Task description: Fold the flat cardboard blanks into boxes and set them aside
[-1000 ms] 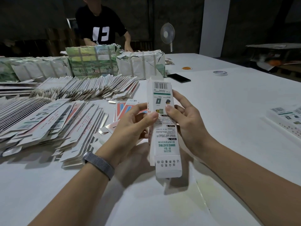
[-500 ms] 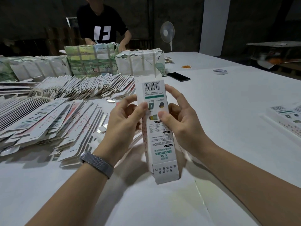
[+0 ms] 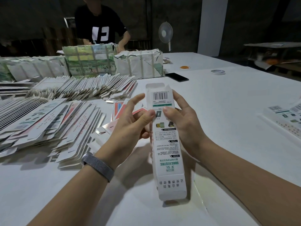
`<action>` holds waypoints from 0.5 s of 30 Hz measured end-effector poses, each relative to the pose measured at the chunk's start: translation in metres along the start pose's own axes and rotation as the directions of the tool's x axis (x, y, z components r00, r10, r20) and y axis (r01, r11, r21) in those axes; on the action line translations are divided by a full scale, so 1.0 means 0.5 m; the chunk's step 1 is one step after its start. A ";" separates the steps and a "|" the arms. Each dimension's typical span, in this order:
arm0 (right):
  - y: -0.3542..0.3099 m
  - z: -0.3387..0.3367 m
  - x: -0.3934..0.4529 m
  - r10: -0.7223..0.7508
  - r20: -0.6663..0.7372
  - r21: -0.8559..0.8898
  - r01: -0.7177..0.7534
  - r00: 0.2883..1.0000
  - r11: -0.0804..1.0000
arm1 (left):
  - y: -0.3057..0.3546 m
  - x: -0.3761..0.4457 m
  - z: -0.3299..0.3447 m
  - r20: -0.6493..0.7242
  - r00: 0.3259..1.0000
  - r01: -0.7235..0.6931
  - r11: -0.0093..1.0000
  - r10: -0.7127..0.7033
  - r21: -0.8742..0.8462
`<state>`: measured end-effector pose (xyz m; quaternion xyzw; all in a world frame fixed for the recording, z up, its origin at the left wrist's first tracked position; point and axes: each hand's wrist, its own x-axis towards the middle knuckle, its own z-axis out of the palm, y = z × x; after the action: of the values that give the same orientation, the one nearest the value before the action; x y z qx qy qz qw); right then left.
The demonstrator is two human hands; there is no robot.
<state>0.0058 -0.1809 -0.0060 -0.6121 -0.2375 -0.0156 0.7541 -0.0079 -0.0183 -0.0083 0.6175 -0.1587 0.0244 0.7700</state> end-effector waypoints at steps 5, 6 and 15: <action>0.002 0.000 -0.002 0.002 0.018 -0.010 -0.002 1.000 1.000 | 0.004 -0.002 -0.001 0.016 1.000 0.016 0.999 -0.017 0.051; 0.001 0.001 -0.003 -0.002 0.023 -0.015 0.002 1.000 1.000 | 0.005 -0.002 -0.001 0.007 1.000 0.020 0.998 -0.020 0.059; 0.001 0.001 -0.005 0.003 0.022 0.003 -0.003 1.000 1.000 | 0.006 -0.002 0.003 -0.018 0.999 0.029 0.997 -0.028 0.067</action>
<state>0.0035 -0.1808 -0.0074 -0.6116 -0.2446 -0.0073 0.7524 -0.0100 -0.0189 -0.0053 0.6452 -0.1423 0.0239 0.7503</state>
